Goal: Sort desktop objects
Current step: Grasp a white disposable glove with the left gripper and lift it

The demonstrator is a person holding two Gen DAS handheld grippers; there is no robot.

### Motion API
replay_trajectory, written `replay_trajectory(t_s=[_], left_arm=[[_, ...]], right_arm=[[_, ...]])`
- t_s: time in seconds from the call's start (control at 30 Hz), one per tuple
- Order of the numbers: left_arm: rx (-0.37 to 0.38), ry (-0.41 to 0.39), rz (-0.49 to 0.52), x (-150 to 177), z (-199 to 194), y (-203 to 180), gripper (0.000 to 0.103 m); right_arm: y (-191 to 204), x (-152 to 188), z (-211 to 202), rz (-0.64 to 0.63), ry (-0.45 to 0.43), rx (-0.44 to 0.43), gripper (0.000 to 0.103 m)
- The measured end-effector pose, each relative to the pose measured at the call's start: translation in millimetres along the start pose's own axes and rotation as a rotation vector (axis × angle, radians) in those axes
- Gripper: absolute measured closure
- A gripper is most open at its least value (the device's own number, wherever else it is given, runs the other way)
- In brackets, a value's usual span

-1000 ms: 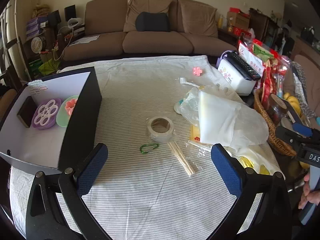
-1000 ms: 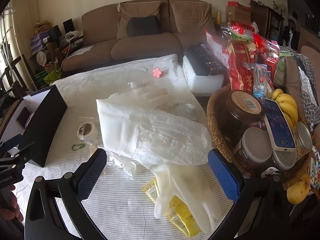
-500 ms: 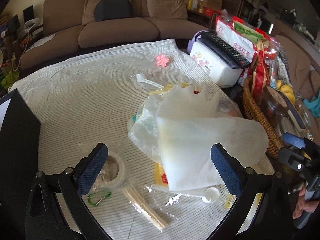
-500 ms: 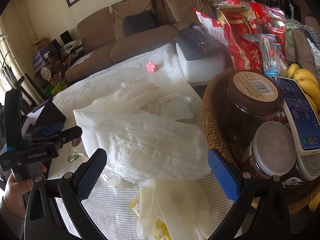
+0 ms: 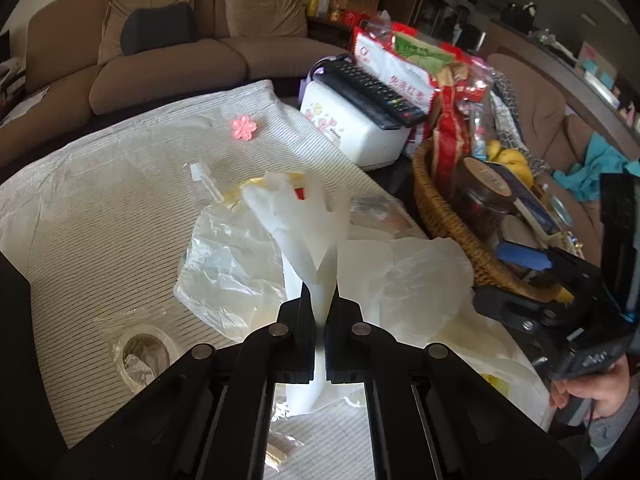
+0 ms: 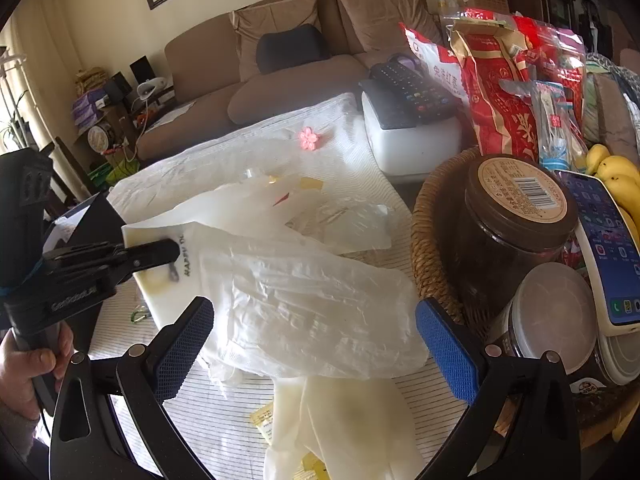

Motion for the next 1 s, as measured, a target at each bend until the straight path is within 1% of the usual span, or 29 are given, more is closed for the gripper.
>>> replay_trajectory(t_s=[0.07, 0.13, 0.2, 0.27, 0.37, 0.43, 0.5, 0.57, 0.63, 0.67, 0.7, 0.73, 0.8, 0.83, 0.87, 0.93, 1.0], left_arm=[[-0.013, -0.029, 0.066, 8.8, -28.6, -10.7, 0.1], [-0.019, -0.046, 0.117, 25.3, -58.2, -17.9, 0.1], [-0.016, -0.039, 0.146, 50.3, -83.2, -22.3, 0.1], [-0.035, -0.026, 0.175, 79.6, -104.5, -26.0, 0.1], [-0.048, -0.009, 0.216, 129.2, -134.4, -34.3, 0.1], [-0.05, 0.021, 0.221, 160.0, -148.8, -38.1, 0.1], [-0.041, 0.043, 0.193, 185.0, -161.1, -41.2, 0.1], [-0.034, 0.054, 0.158, 204.0, -172.9, -43.4, 0.099], [-0.024, 0.05, 0.115, 216.3, -185.2, -42.8, 0.099], [-0.027, 0.049, 0.091, 220.5, -191.1, -39.8, 0.093], [-0.032, 0.056, 0.062, 224.6, -195.4, -36.3, 0.084], [-0.029, 0.065, 0.03, 228.5, -199.3, -32.5, 0.079], [-0.017, 0.061, -0.031, 232.3, -210.0, -23.2, 0.055], [-0.003, 0.05, -0.059, 233.5, -217.4, -19.0, 0.049], [0.011, 0.038, -0.09, 233.4, -224.7, -13.9, 0.04], [0.031, 0.013, -0.146, 230.3, -237.7, -3.8, 0.038], [0.026, -0.008, -0.184, 220.6, -243.8, 7.7, 0.038]], right_arm=[[-1.5, -4.2, -6.8, 0.016, -0.005, -0.017, 0.001], [-1.8, -10.4, -17.2, 0.045, -0.015, -0.056, 0.001], [3.6, -16.1, -25.6, 0.067, -0.012, -0.102, 0.001], [18.0, -19.2, -30.6, 0.061, 0.001, -0.134, 0.001], [53.6, -11.9, -32.3, -0.003, 0.04, -0.169, 0.001], [79.4, 2.8, -27.9, -0.044, 0.079, -0.184, 0.001], [102.9, 21.3, -21.0, -0.067, 0.129, -0.209, 0.001], [125.3, 41.5, -13.0, -0.075, 0.197, -0.235, 0.001], [141.2, 61.1, -6.9, -0.094, 0.246, -0.229, 0.001], [144.4, 70.2, -5.7, -0.097, 0.26, -0.22, 0.001], [145.0, 78.2, -6.0, -0.086, 0.272, -0.217, 0.001], [143.0, 85.5, -8.6, -0.072, 0.28, -0.22, 0.001], [134.1, 97.5, -17.6, -0.061, 0.287, -0.213, 0.001], [127.9, 103.1, -22.4, -0.061, 0.291, -0.204, 0.001], [121.6, 108.6, -26.3, -0.06, 0.301, -0.201, 0.001], [111.5, 117.6, -30.6, -0.062, 0.322, -0.203, 0.001], [104.7, 120.8, -29.6, -0.07, 0.324, -0.197, 0.002]])
Point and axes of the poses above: each gripper's, at about its wrist camera, not at the fingertips, and z roughly the way its jaws point, y to its left, x to its underside, the point moved 5 cm from there along z, roughly the way its jaws point, and after that the axes turned 8 degrees about -y, right-handed, at the moved point
